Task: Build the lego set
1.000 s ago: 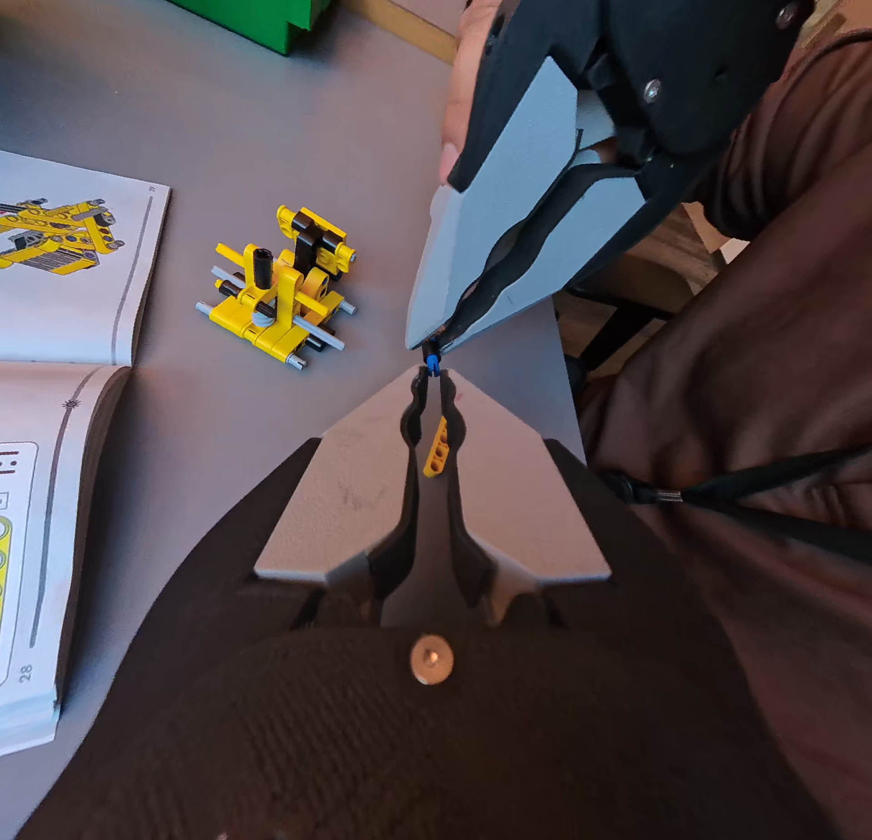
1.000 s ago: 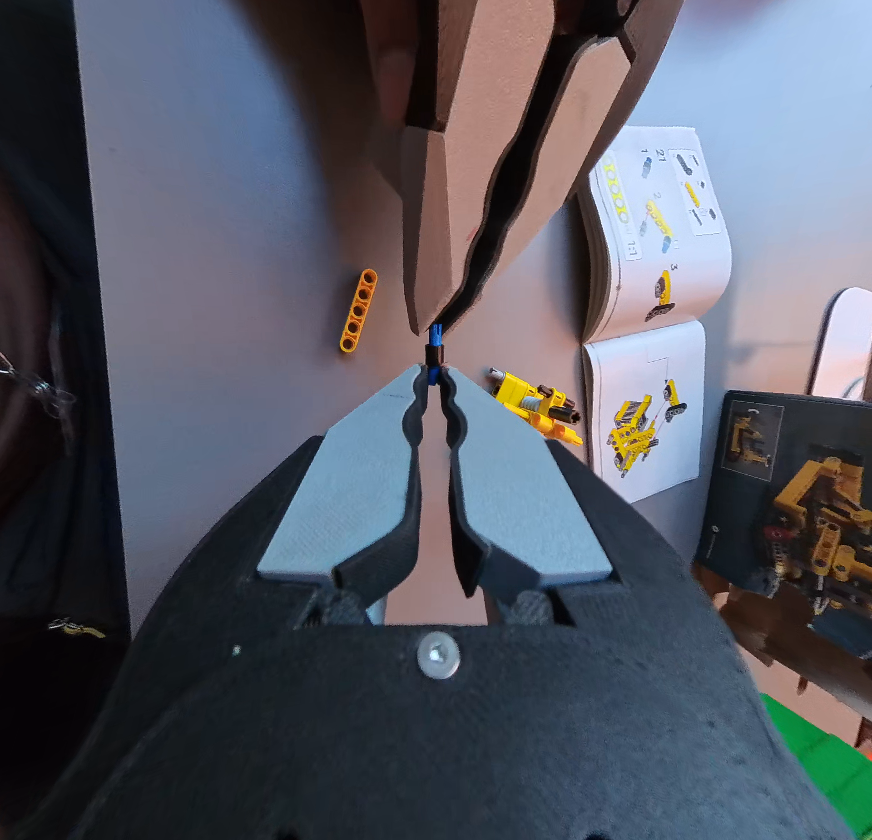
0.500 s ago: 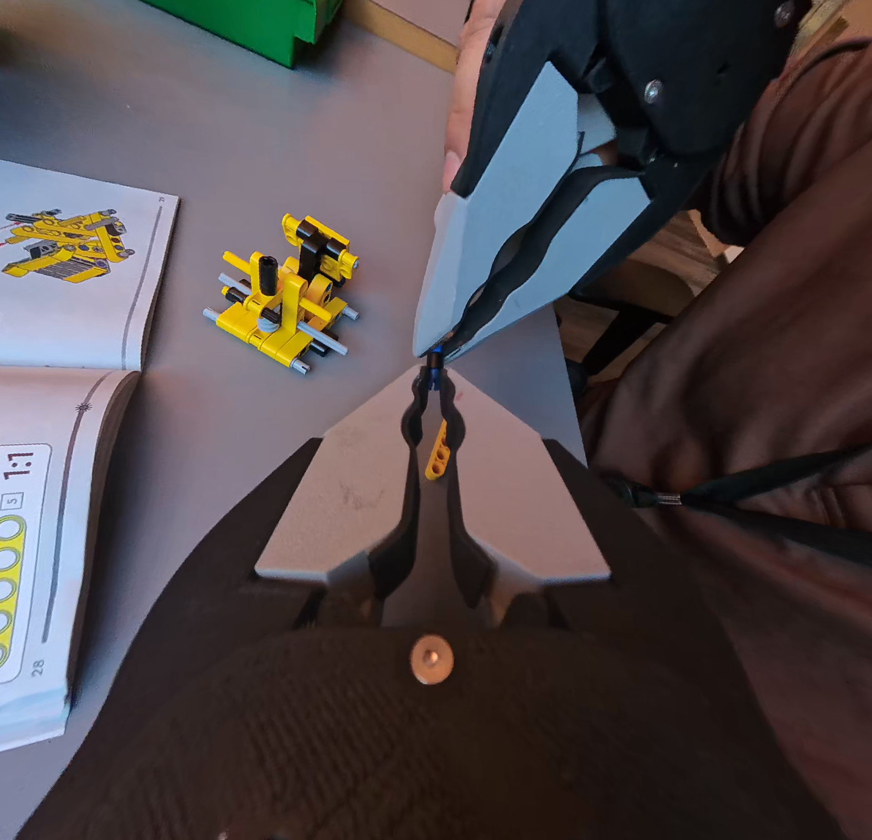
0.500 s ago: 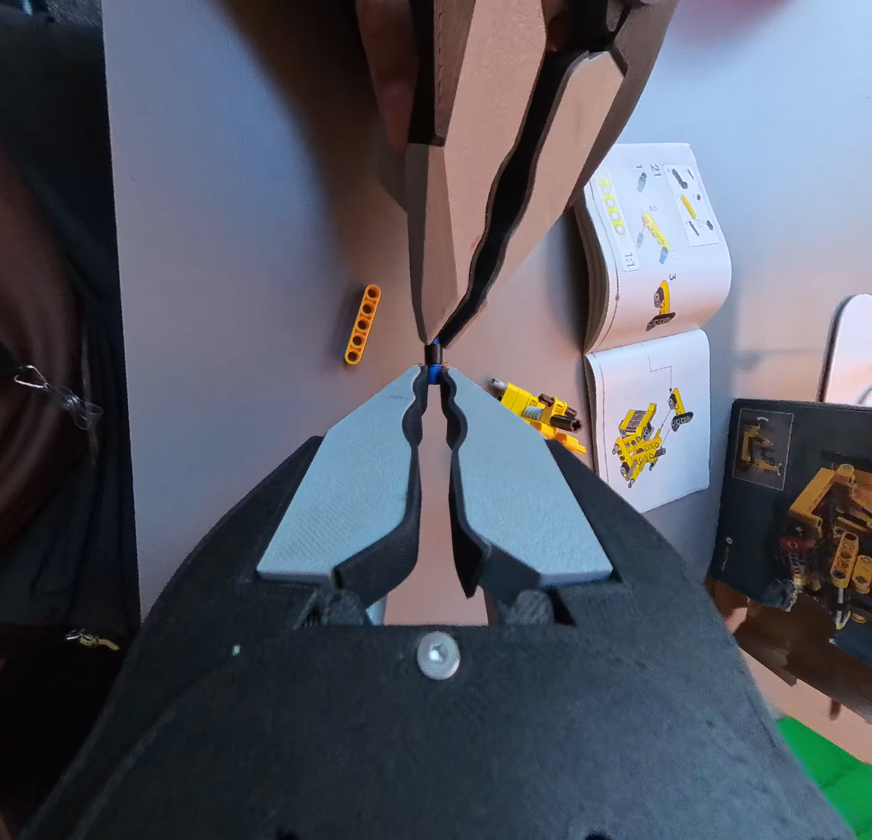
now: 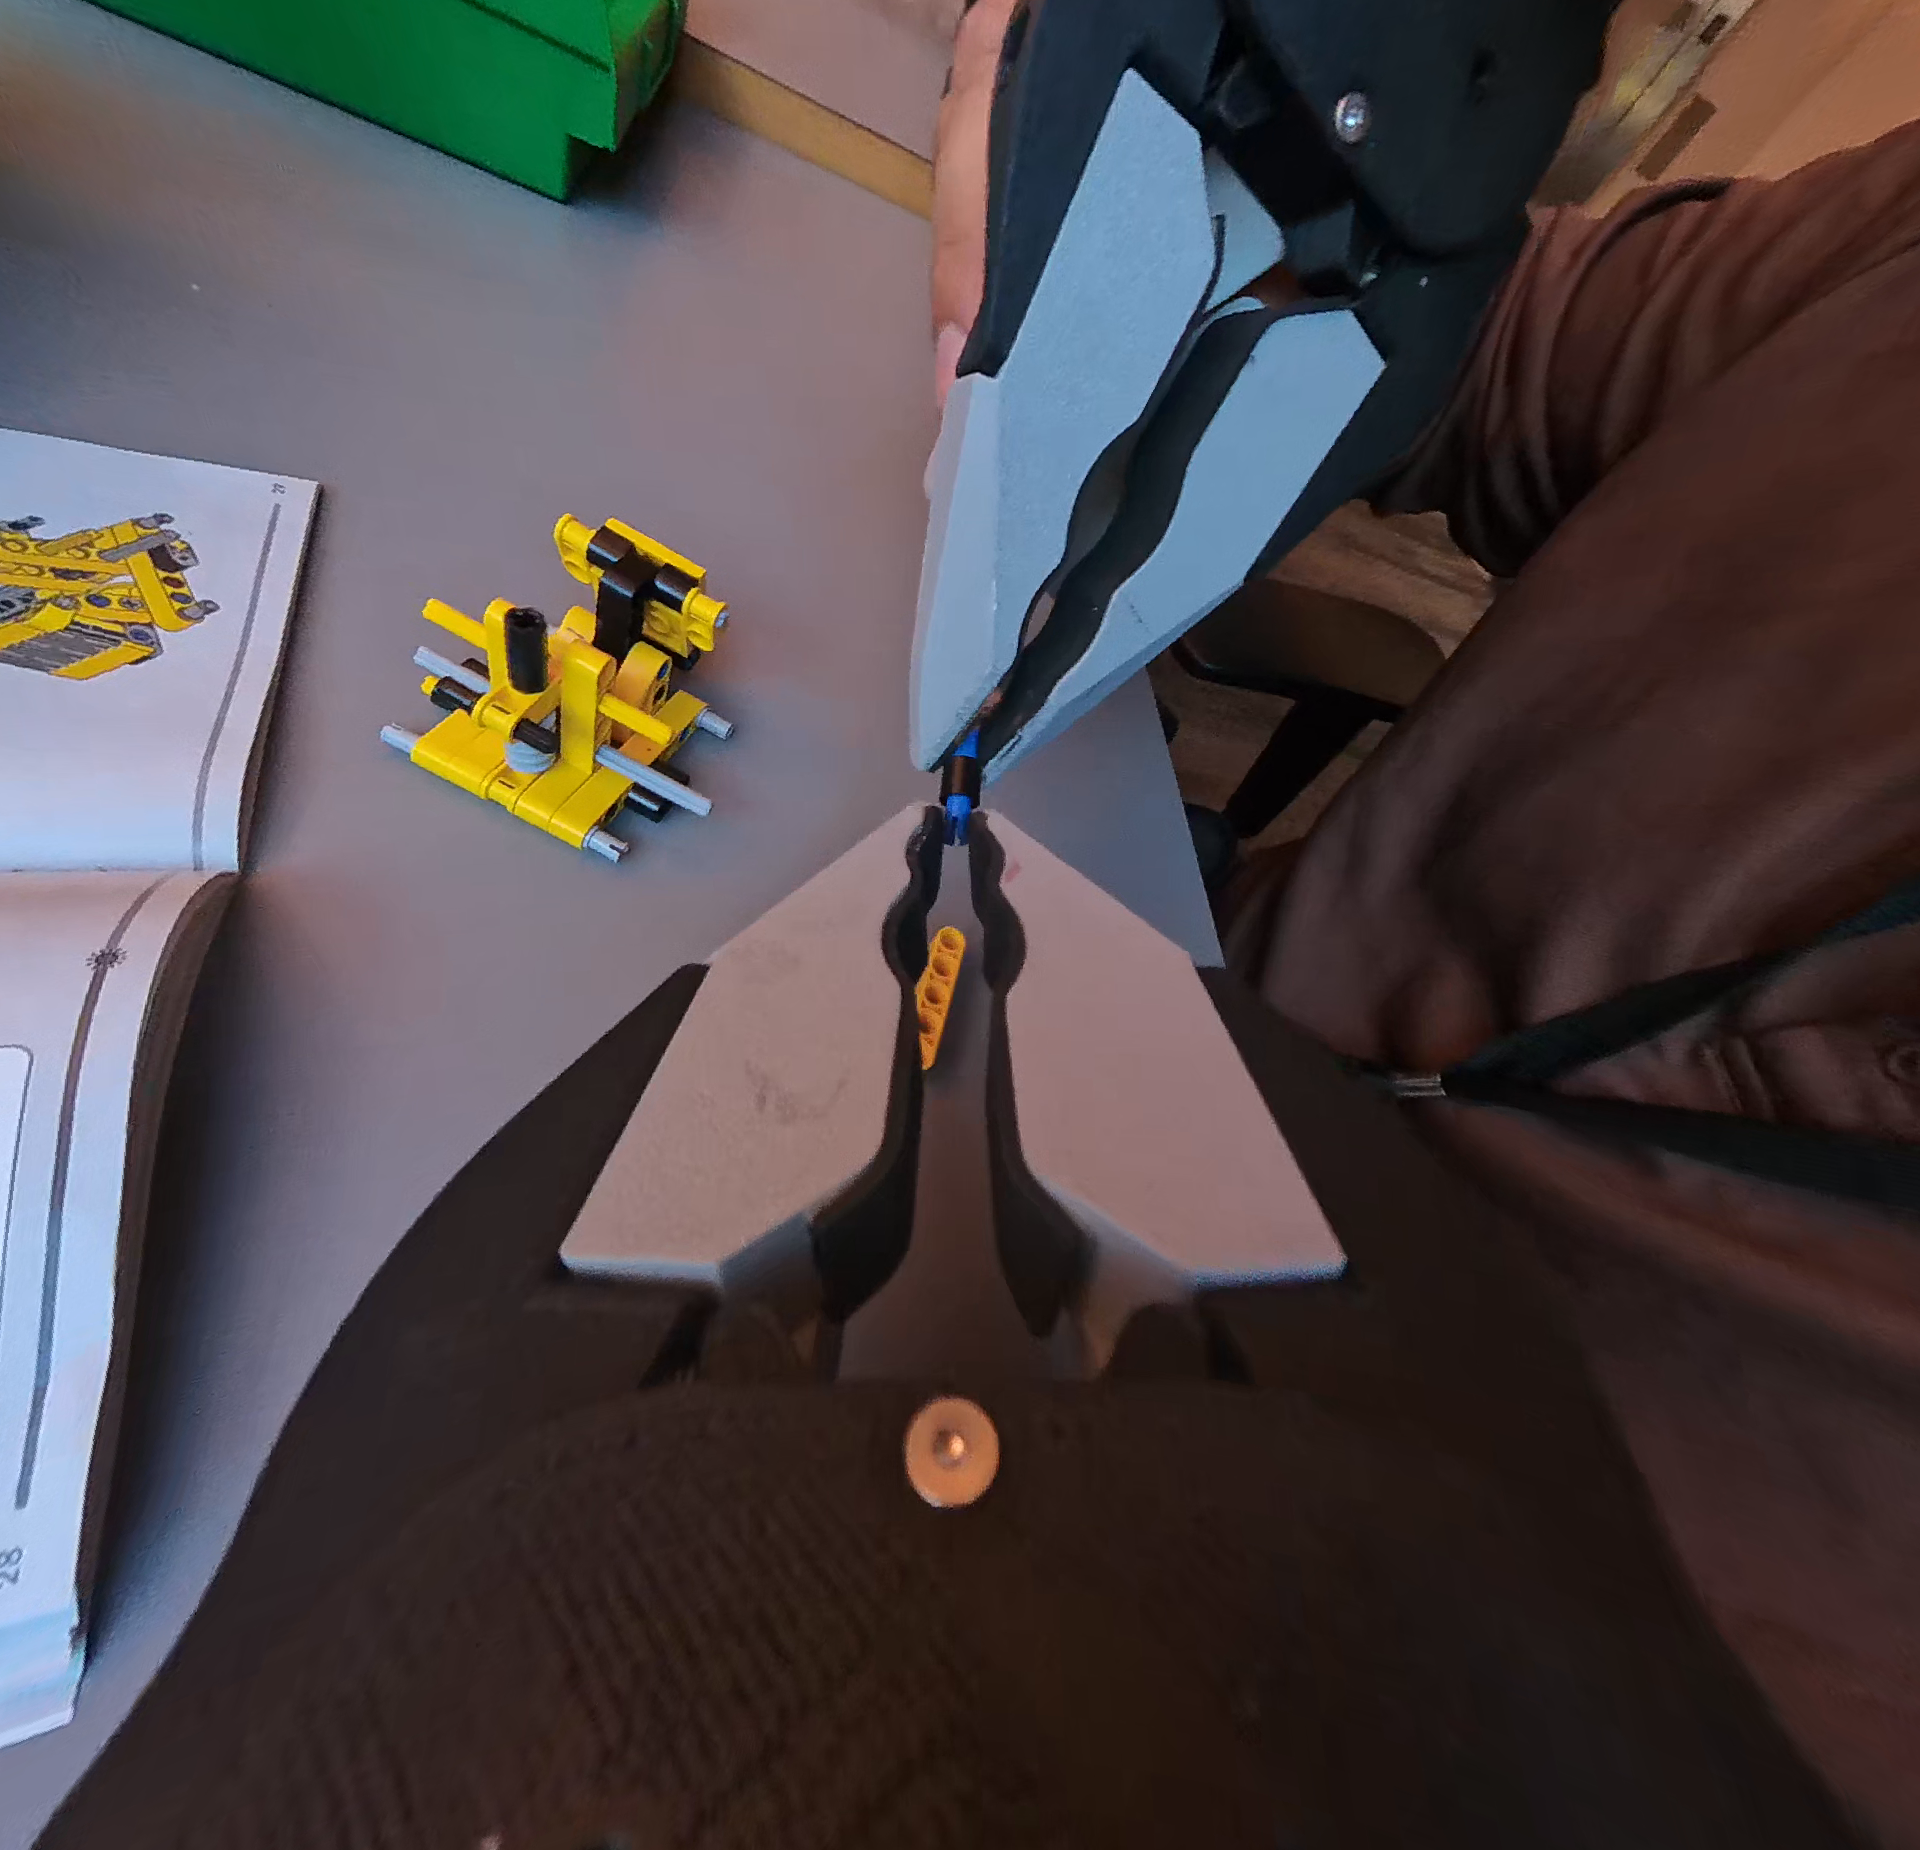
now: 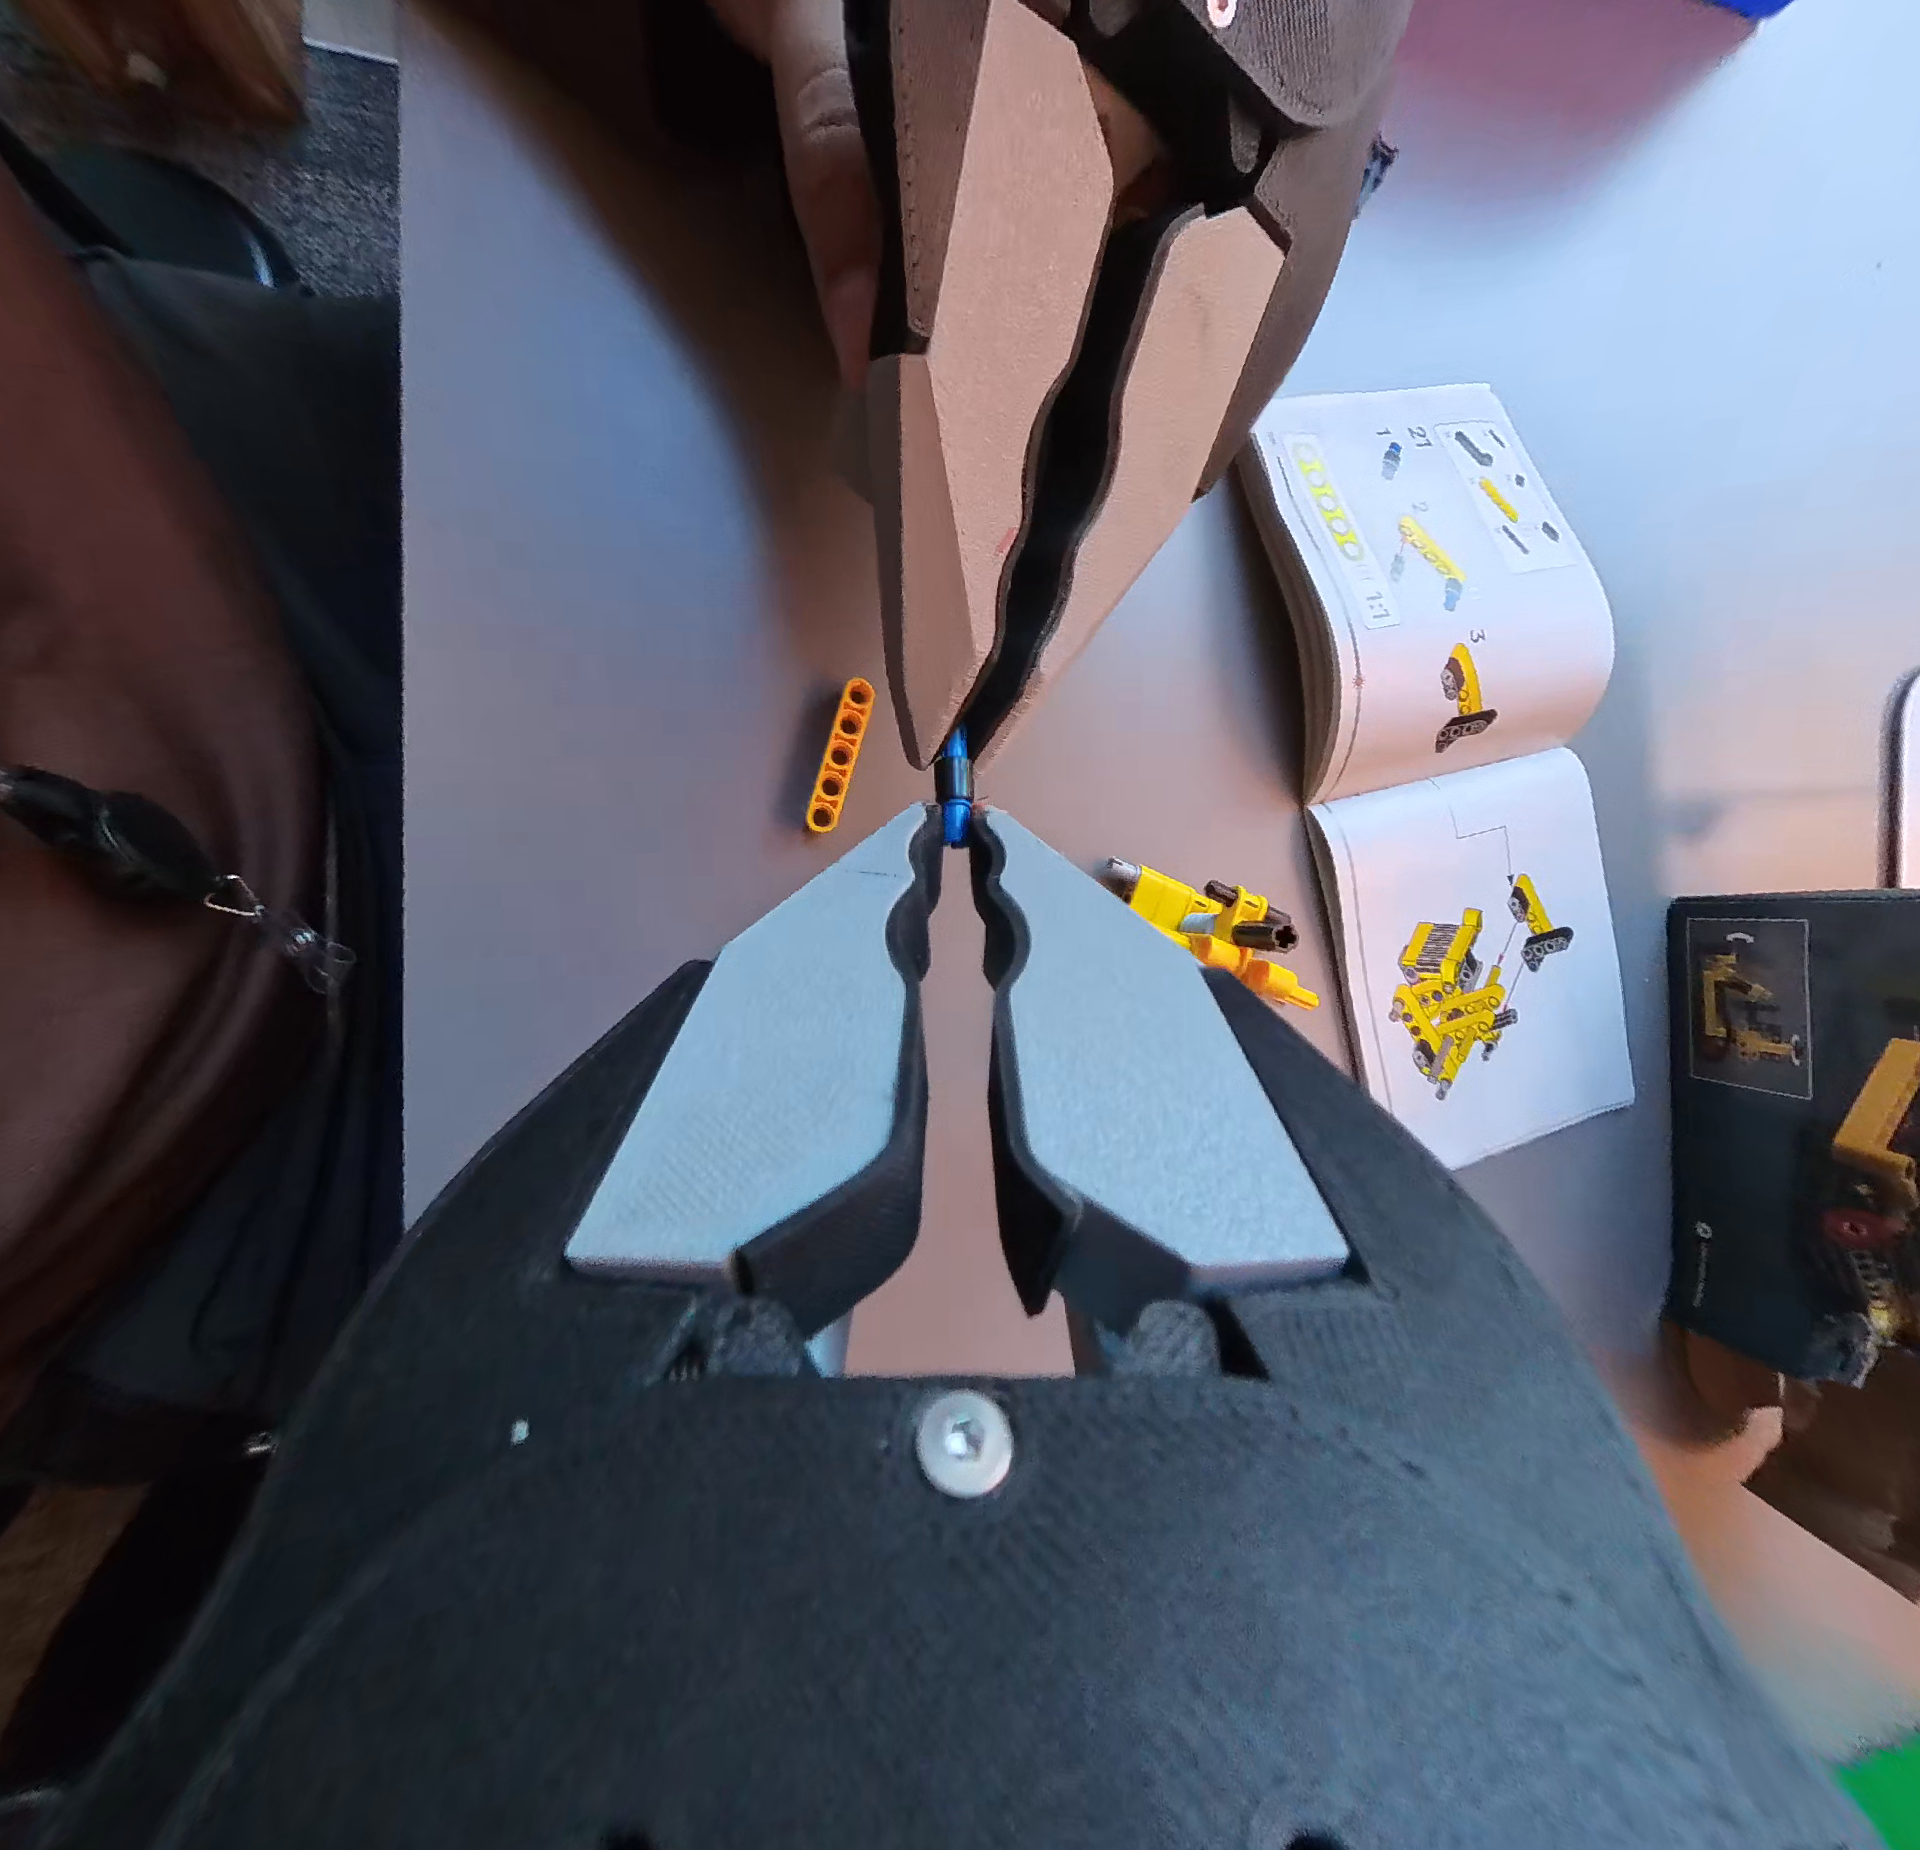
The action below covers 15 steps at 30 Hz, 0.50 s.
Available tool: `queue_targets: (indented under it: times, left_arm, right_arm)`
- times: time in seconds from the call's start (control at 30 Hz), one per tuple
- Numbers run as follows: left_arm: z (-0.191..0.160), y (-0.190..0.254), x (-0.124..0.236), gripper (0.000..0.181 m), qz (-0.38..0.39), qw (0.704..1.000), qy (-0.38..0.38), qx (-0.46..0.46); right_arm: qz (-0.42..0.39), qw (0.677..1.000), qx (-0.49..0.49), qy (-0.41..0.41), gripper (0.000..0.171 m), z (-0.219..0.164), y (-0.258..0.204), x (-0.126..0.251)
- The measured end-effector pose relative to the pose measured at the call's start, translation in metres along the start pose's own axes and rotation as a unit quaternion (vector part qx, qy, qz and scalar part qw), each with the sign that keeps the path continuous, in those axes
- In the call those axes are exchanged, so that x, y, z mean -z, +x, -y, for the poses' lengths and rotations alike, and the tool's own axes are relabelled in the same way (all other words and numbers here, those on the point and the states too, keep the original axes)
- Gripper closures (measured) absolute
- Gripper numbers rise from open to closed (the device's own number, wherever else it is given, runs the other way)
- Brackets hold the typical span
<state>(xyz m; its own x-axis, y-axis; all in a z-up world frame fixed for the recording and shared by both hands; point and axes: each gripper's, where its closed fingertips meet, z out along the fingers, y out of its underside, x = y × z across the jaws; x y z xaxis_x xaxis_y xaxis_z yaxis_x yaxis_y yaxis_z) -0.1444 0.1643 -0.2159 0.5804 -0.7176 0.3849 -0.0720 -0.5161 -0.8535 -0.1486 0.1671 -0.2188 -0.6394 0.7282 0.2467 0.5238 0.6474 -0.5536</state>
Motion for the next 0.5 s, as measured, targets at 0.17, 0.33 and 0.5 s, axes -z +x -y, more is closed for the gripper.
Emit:
queue_targets:
  times: [0.17,0.33,0.5]
  left_arm:
    - [0.007,0.007,0.004,0.179,-0.032,0.999,0.025,0.013]
    - [0.034,0.016,0.021,0.179,-0.089,0.988,0.116,0.046]
    - [0.049,0.027,0.031,0.179,-0.137,0.975,0.168,0.053]
  right_arm:
    - [0.019,0.998,-0.021,0.062,0.170,0.008,-0.001,0.008]
    - [0.024,0.966,-0.088,0.241,0.154,0.037,0.006,0.032]
    - [0.045,0.913,-0.118,0.387,0.162,0.064,0.011,0.057]
